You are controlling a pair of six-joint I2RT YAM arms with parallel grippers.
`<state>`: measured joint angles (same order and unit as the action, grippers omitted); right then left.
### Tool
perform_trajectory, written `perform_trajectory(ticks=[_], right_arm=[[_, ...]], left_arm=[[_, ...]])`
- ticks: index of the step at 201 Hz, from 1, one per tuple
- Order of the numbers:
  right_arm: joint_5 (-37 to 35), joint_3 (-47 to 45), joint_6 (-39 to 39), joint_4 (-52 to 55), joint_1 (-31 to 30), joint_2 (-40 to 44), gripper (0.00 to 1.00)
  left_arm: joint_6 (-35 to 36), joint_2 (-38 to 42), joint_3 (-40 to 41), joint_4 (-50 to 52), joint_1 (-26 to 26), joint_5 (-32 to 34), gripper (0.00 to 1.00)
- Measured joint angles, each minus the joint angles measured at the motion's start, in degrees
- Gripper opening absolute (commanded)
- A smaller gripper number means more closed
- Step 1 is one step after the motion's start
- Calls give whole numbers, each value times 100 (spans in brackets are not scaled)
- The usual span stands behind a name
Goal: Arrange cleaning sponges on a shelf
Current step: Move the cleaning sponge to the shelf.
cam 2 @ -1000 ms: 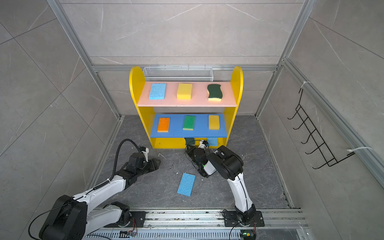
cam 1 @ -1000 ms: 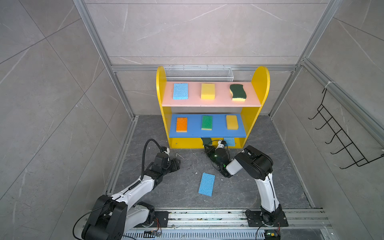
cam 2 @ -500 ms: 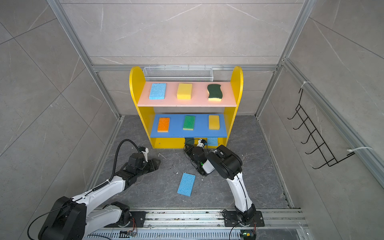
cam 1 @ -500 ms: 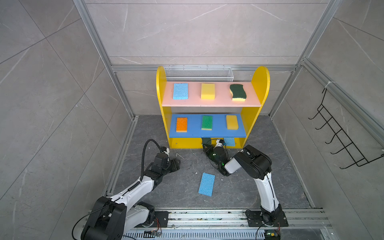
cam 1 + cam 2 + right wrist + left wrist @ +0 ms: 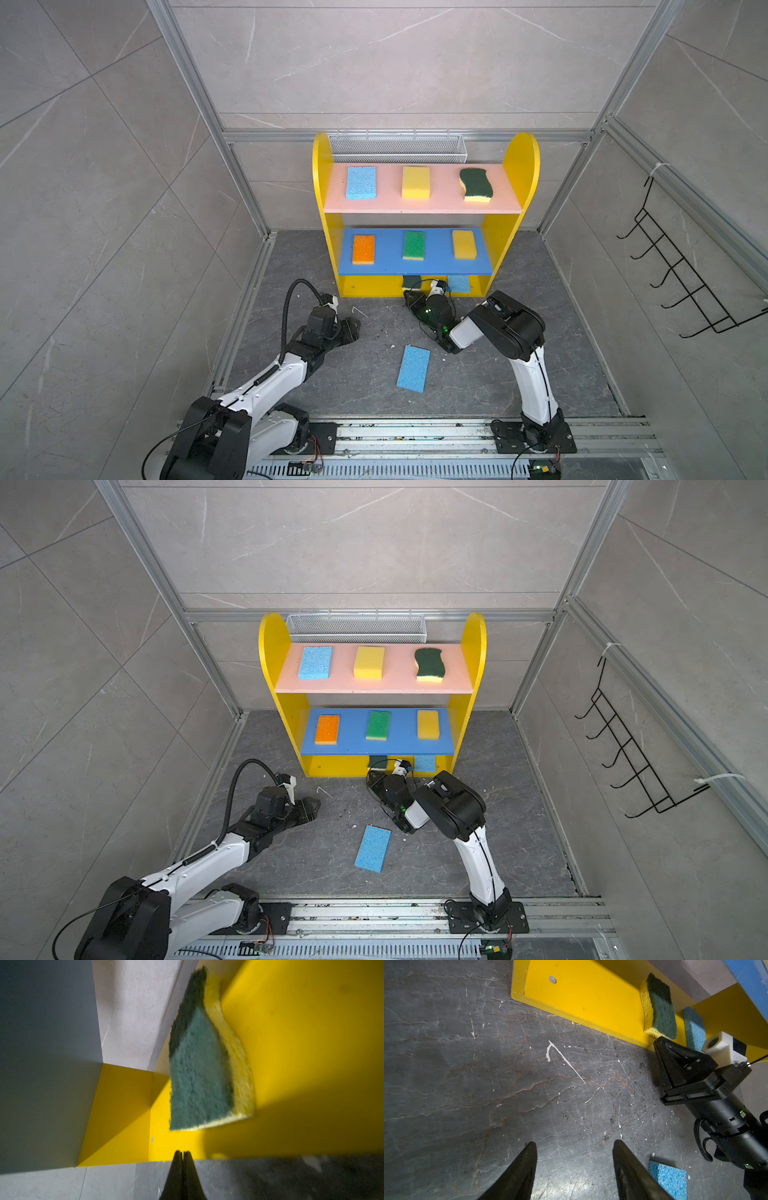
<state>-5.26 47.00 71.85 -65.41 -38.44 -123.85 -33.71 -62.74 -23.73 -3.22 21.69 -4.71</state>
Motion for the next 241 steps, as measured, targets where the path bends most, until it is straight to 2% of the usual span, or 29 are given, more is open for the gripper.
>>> perform_trajectory(ticks=[41, 82, 166, 203, 241], right_arm=[[-90, -647, -170, 326, -66, 752, 1], [-378, -1519, -341, 638, -24, 2055, 0], [-658, -2389, -682, 2614, 828, 4494, 0], [-562, -2822, -603, 2669, 1287, 4721, 0], [-317, -3027, -391, 2157, 1495, 4068, 0]], left_arm=[[2, 133, 0, 153, 0, 17, 61], [2, 188, 0, 267, 7, 37, 61], [-20, 472, 0, 450, 55, 55, 61], [-42, 479, 0, 455, 55, 28, 61], [-79, 479, 0, 455, 55, 11, 61]])
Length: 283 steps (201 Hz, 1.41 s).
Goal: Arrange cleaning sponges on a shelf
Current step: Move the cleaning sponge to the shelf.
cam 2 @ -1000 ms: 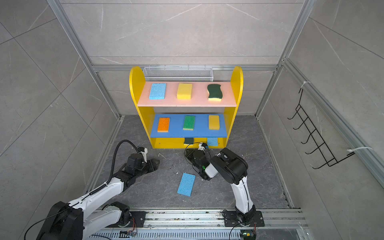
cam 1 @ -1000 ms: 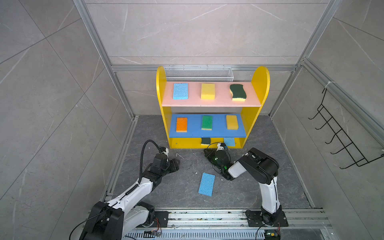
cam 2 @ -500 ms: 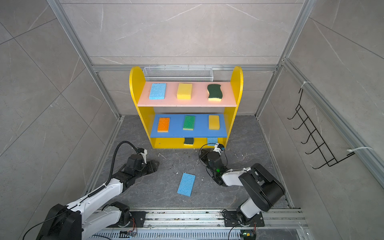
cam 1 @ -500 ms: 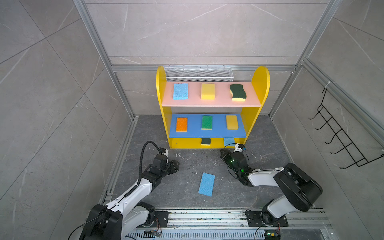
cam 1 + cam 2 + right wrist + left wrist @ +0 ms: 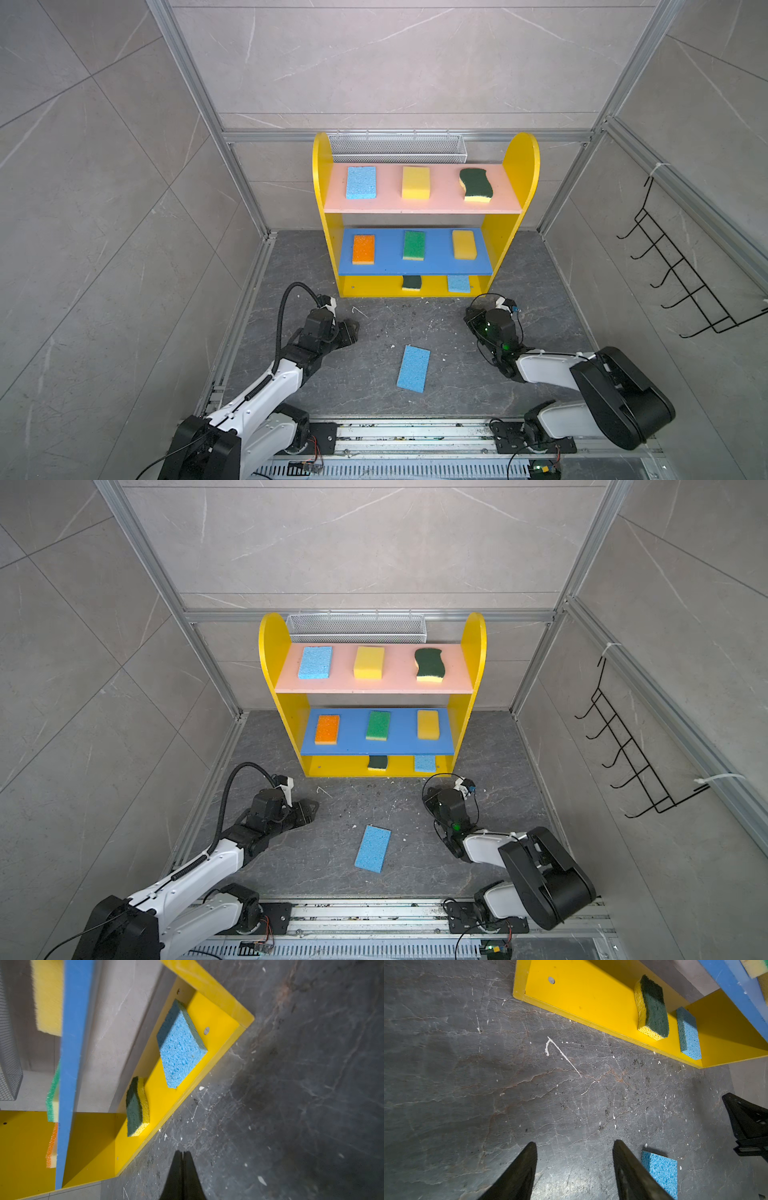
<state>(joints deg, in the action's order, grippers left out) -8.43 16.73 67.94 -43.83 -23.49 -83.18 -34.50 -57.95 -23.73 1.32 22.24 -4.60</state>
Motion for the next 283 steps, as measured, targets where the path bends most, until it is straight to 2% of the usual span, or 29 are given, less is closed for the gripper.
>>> perform_trajectory(ticks=[55, 204, 283], right_arm=[[289, -35, 262, -1040, 243, -1016, 0], [627, 555, 323, -2033, 518, -1947, 0], [686, 872, 352, -2190, 623, -2382, 0]], left_arm=[[2, -262, -2, -7, 0, 2, 61], [-2, -496, -2, -157, 2, 20, 61], [-42, -745, -2, -332, 26, 20, 61]])
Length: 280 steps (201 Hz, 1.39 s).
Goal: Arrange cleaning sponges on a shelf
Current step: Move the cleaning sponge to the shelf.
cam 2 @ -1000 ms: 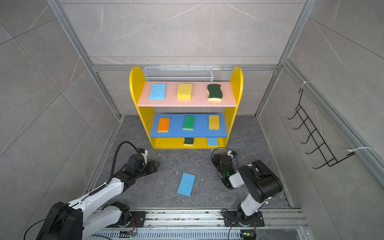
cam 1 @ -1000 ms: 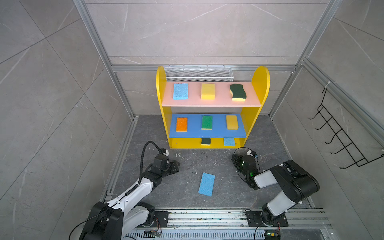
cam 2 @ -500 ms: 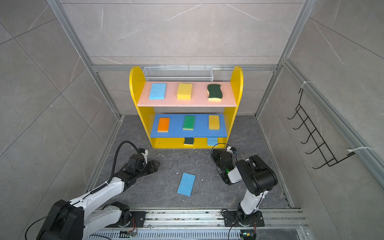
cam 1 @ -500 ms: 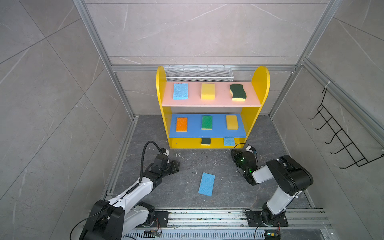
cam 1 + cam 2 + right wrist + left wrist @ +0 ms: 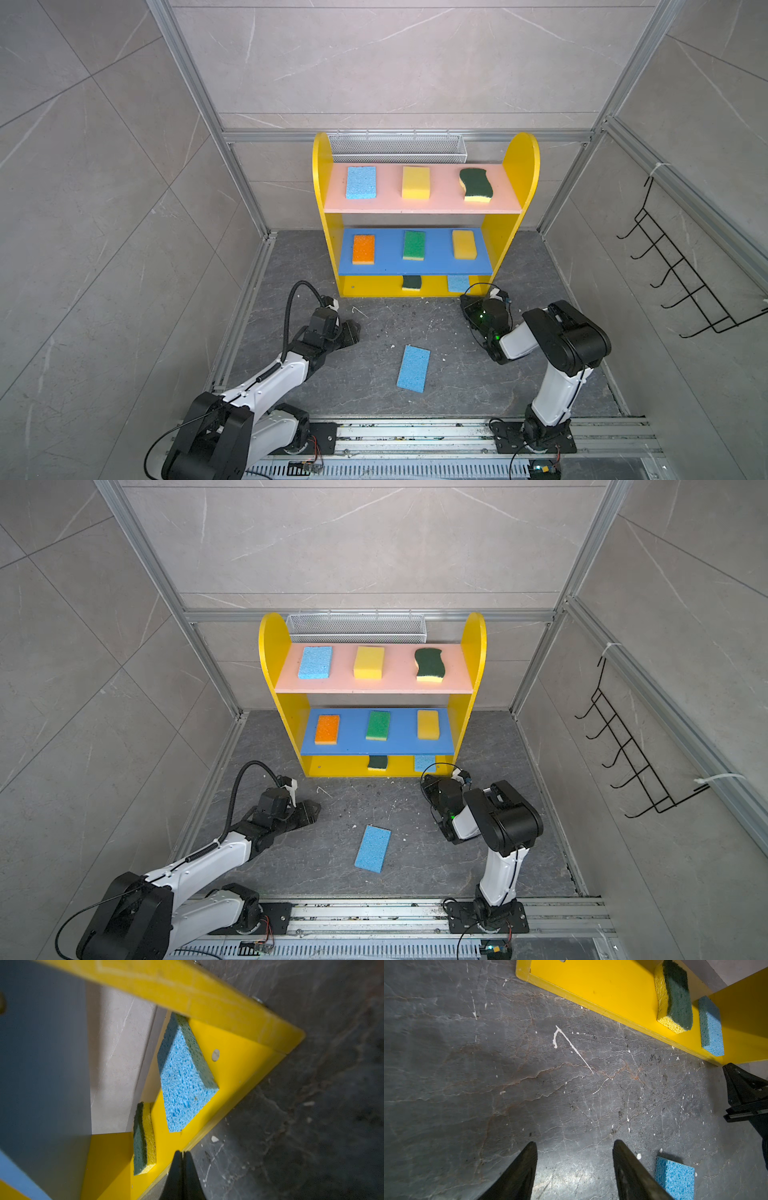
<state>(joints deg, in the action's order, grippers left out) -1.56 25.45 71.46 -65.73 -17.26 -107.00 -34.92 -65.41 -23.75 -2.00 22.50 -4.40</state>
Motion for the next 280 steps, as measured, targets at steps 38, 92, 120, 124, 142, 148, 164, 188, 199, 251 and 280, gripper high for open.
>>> perform_trajectory(ticks=[38, 92, 120, 124, 142, 148, 164, 188, 199, 251, 280], right_arm=[[55, 109, 63, -15, 81, -136, 0], [125, 339, 59, 42, 122, -140, 0], [140, 387, 61, 118, 122, -140, 0], [140, 387, 63, 129, 122, -142, 0], [140, 387, 83, 170, 122, -144, 0], [140, 387, 85, 170, 122, -146, 0], [140, 387, 101, 181, 122, -146, 0], [140, 389, 107, 181, 129, -223, 0], [140, 389, 125, 181, 133, -289, 0], [142, 387, 258, 68, 155, -542, 0], [142, 387, 295, -87, 155, -553, 0]], left_arm=[[-33, -177, 0, -122, 2, -2, 61], [-57, -345, 0, -243, 2, -7, 61], [-59, -382, 0, -243, 2, -9, 62], [-61, -385, 0, -245, 2, -9, 61], [-63, -385, -2, -245, 2, -9, 62], [-63, -387, -2, -247, 4, -9, 62], [-66, -396, -2, -249, 13, -9, 62], [-66, -422, -2, -254, 15, -9, 62], [-66, -428, -2, -256, 28, -9, 62], [-66, -442, -2, -262, 39, -7, 62], [-66, -463, -2, -264, 39, -7, 62]])
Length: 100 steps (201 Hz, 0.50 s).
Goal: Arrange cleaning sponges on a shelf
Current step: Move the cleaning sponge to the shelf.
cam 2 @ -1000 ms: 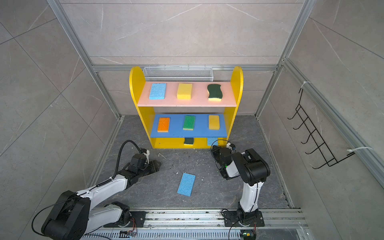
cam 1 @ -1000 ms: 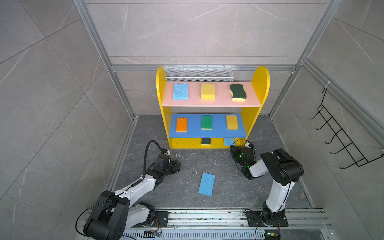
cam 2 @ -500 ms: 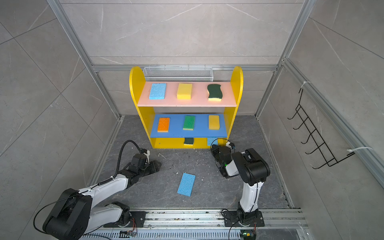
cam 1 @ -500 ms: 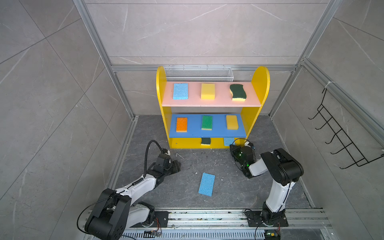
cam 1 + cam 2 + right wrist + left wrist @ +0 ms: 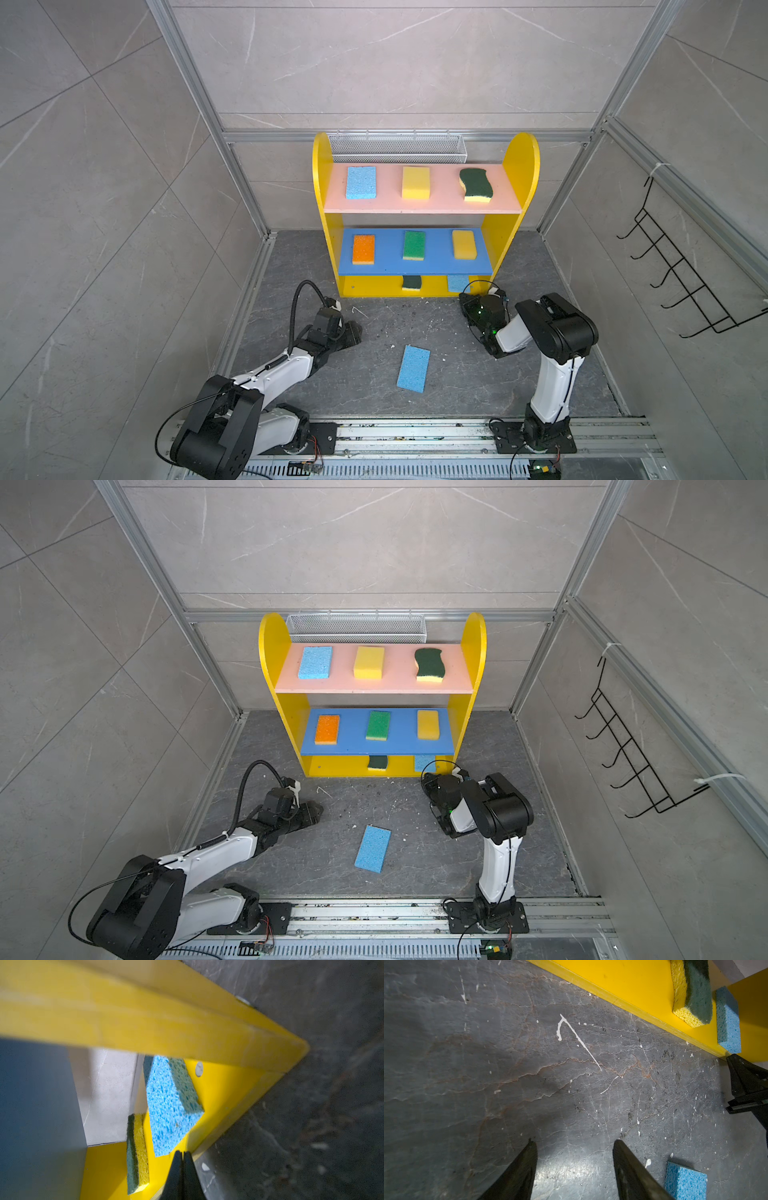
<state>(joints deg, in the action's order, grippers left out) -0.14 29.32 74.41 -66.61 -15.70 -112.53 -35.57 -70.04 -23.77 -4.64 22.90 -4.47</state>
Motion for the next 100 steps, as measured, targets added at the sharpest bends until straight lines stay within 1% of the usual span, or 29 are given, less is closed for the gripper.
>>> perform_trajectory(ticks=[100], right_arm=[[-2, -2, 92, -146, 20, -109, 0]], left_arm=[[-44, -129, 0, -76, 0, 0, 61]])
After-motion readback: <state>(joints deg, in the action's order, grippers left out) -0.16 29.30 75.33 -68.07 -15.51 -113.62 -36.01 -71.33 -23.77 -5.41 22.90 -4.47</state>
